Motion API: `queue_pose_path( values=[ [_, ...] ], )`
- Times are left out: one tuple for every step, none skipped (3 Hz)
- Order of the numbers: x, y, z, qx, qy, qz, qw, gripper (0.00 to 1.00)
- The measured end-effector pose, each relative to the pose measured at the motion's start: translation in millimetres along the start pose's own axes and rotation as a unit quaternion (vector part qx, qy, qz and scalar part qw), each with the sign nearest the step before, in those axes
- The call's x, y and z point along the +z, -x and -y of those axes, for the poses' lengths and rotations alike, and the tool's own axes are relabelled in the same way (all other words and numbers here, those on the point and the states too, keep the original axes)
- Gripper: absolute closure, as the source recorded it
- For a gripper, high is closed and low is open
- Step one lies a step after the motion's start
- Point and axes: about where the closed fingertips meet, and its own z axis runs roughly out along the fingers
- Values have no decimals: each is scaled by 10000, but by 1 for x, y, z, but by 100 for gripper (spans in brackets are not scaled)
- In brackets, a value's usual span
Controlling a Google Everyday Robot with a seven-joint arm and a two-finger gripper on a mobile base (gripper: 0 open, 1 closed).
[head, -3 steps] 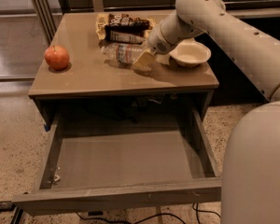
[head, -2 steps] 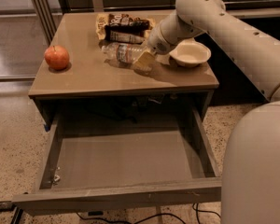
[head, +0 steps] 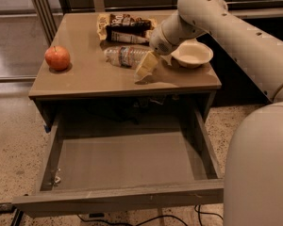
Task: Pick water bottle from top drawer and place on counter
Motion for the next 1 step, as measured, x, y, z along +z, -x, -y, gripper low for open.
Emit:
queue_pose_path(
  values=[
    [0,0,0,0,0,0,10000,0]
  ],
)
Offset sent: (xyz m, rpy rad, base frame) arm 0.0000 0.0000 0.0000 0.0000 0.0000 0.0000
